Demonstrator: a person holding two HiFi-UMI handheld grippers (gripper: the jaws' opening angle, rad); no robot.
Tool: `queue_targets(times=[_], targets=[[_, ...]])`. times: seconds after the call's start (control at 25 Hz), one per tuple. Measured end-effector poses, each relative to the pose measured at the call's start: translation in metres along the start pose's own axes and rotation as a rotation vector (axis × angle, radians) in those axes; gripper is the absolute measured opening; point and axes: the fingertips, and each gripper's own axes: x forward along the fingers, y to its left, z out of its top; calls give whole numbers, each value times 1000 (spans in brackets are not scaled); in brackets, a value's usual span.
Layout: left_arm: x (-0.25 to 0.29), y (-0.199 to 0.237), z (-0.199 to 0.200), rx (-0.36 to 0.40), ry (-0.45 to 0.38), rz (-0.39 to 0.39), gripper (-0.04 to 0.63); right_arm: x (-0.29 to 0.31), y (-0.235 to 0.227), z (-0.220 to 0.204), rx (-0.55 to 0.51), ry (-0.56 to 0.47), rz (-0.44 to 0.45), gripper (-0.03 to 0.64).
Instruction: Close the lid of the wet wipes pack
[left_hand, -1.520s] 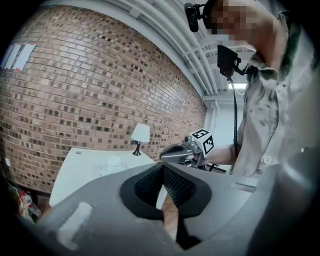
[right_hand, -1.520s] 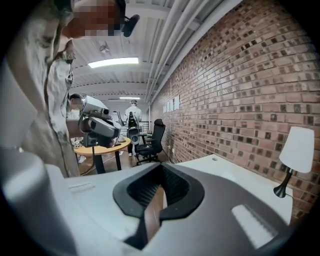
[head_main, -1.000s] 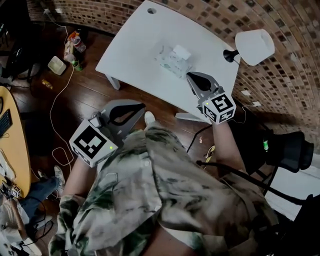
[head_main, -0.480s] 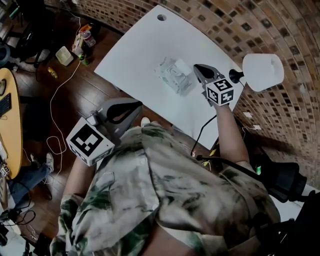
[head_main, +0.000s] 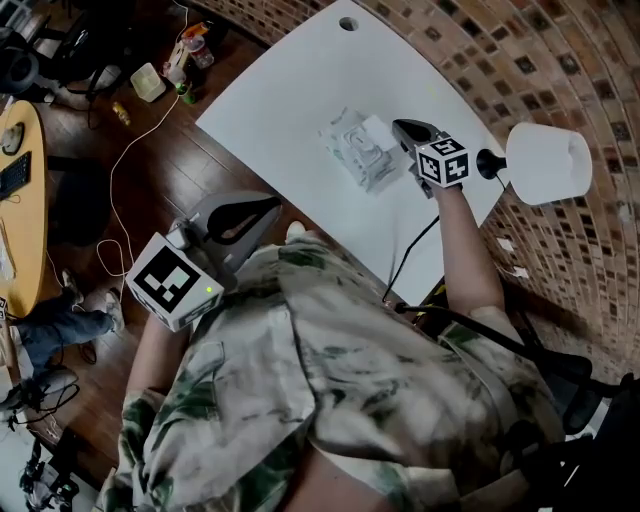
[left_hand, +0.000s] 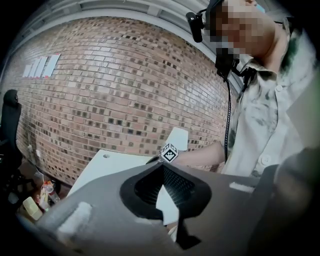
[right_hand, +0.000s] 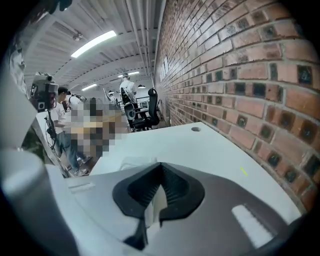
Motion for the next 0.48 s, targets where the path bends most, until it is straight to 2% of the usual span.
queue_targets(times=[0.28, 0.48], targets=[[-1, 5, -3, -35, 4, 12, 0, 7, 41, 5, -55, 19, 116, 5], [-1, 4, -4, -34, 4, -8, 0, 15, 67, 0, -90, 50, 156, 5]])
